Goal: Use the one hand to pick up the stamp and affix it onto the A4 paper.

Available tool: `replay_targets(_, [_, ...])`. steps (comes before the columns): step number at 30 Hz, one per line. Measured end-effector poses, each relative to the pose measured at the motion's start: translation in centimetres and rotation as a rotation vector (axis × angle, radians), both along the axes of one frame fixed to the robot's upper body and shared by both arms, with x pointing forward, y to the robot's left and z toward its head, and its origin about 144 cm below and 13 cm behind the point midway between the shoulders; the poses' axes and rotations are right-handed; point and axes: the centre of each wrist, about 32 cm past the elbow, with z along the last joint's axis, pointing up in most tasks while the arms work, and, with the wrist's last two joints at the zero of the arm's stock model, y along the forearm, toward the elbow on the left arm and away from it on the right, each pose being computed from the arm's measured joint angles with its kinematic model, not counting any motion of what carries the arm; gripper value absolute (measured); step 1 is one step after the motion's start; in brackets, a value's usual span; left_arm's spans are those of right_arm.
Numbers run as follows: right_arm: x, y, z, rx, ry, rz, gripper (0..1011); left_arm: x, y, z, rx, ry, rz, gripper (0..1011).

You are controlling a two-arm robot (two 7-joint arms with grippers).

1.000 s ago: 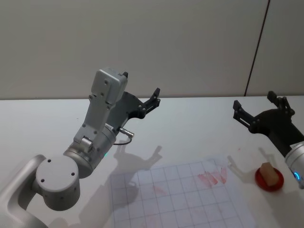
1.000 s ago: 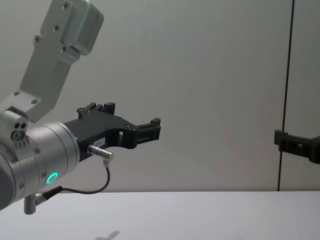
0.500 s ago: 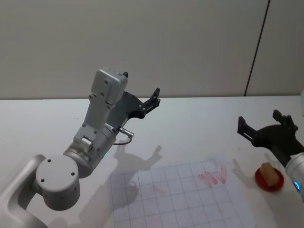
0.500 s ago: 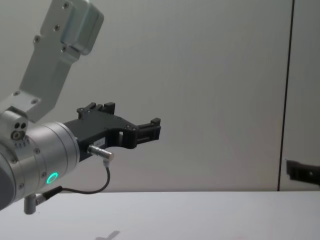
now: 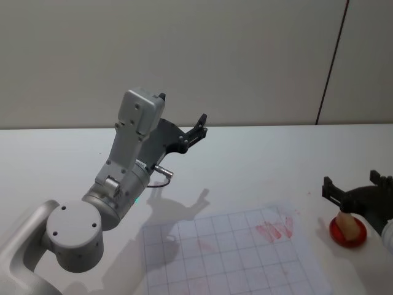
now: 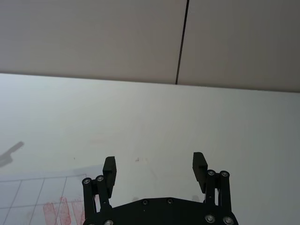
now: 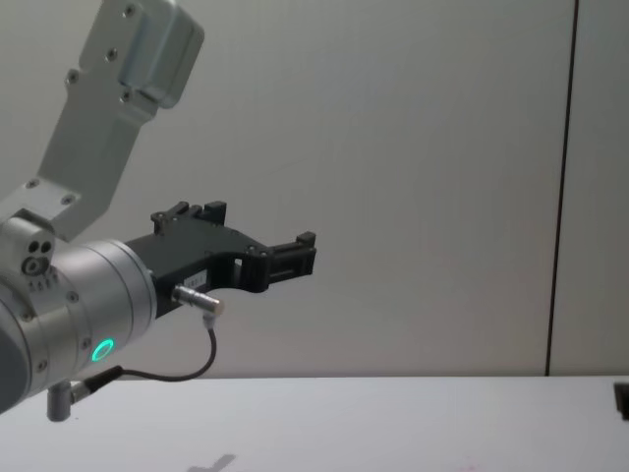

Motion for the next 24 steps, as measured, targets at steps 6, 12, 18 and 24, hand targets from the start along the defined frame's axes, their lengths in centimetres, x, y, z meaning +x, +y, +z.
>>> replay_targets(6, [-0.4,-0.2,0.0,-0.011,0.052,-0.006,1001,0.0,0.0,0.0,0.000,0.000,0.000,1001])
replay_targets(12, [-0.4,-0.6,-0.2,-0.015,0.099,0.007,1001,0.0,0.0,0.0,0.000,0.000,0.000,1001])
replay_targets(18, [-0.2,-0.8,-0.6,-0.016,0.134,0.020,1001,0.0,0.0,0.0,0.000,0.000,0.000,1002])
replay_targets(24, [0.1,-1.1,-1.2,-0.015,0.164,0.030,1001,0.0,0.0,0.0,0.000,0.000,0.000,1001])
